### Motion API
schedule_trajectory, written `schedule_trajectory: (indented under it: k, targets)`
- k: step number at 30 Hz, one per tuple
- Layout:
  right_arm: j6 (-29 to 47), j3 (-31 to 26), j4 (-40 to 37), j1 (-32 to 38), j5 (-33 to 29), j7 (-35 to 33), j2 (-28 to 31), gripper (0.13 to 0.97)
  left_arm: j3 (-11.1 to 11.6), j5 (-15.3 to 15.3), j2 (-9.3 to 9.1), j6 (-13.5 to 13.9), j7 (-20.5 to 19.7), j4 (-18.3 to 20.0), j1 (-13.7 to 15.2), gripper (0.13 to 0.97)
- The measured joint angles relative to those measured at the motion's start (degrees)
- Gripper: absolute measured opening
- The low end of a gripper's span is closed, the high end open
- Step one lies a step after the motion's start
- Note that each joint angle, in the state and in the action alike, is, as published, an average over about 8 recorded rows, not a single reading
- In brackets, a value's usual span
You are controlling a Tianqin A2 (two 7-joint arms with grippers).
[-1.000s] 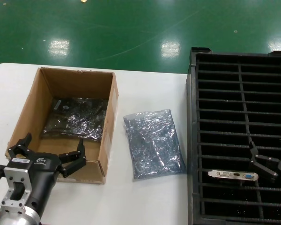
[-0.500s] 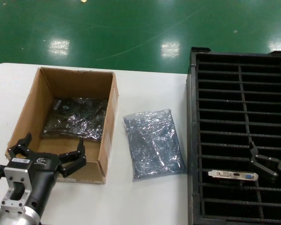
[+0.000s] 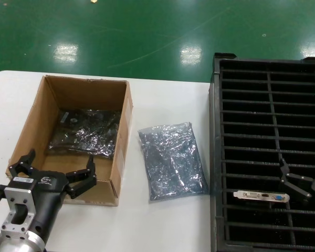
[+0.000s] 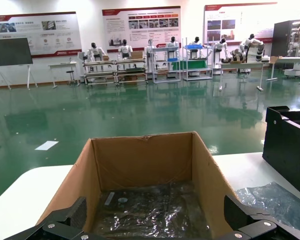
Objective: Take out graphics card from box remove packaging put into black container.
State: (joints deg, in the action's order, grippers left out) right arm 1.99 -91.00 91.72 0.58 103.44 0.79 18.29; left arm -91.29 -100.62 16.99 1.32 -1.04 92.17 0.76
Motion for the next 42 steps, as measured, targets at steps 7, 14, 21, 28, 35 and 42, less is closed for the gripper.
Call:
schedule_trajectory:
  k: [7, 14, 21, 28, 35, 42]
  targets:
    - [0.00, 0.00, 0.00, 0.00, 0.00, 0.00, 0.00, 0.966, 0.00, 0.00, 0.00, 0.00, 0.00, 0.00, 0.00, 0.966]
    - [0.00, 0.00, 0.00, 0.00, 0.00, 0.00, 0.00, 0.966, 0.00, 0.00, 0.00, 0.00, 0.00, 0.00, 0.00, 0.966]
    - [0.00, 0.00, 0.00, 0.00, 0.00, 0.00, 0.00, 0.966, 0.00, 0.00, 0.00, 0.00, 0.00, 0.00, 0.00, 0.966]
    - [0.00, 0.00, 0.00, 0.00, 0.00, 0.00, 0.00, 0.966, 0.00, 0.00, 0.00, 0.00, 0.00, 0.00, 0.00, 0.966]
    - [0.00, 0.00, 0.00, 0.00, 0.00, 0.00, 0.00, 0.966, 0.00, 0.00, 0.00, 0.00, 0.00, 0.00, 0.00, 0.966]
    - [0.00, 0.00, 0.00, 0.00, 0.00, 0.00, 0.00, 0.966, 0.00, 0.00, 0.00, 0.00, 0.00, 0.00, 0.00, 0.966]
